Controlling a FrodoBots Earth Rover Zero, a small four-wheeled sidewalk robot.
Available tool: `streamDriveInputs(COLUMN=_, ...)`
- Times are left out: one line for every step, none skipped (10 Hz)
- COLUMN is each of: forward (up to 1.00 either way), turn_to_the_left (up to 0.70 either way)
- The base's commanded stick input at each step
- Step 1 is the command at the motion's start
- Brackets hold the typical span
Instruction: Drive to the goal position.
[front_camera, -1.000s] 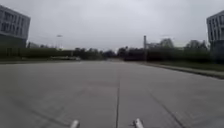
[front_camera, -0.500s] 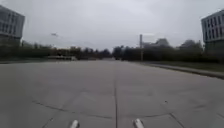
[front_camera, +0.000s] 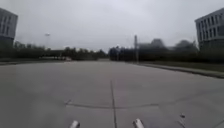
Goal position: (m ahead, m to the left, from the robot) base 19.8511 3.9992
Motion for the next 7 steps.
streamDriveInputs(forward=1.0, turn_to_the_left=0.0)
streamDriveInputs(forward=1.0, turn_to_the_left=0.0)
streamDriveInputs(forward=1.0, turn_to_the_left=0.0)
streamDriveInputs(forward=1.0, turn_to_the_left=0.0)
streamDriveInputs(forward=1.0, turn_to_the_left=0.0)
streamDriveInputs(forward=1.0, turn_to_the_left=0.0)
streamDriveInputs(forward=1.0, turn_to_the_left=0.07)
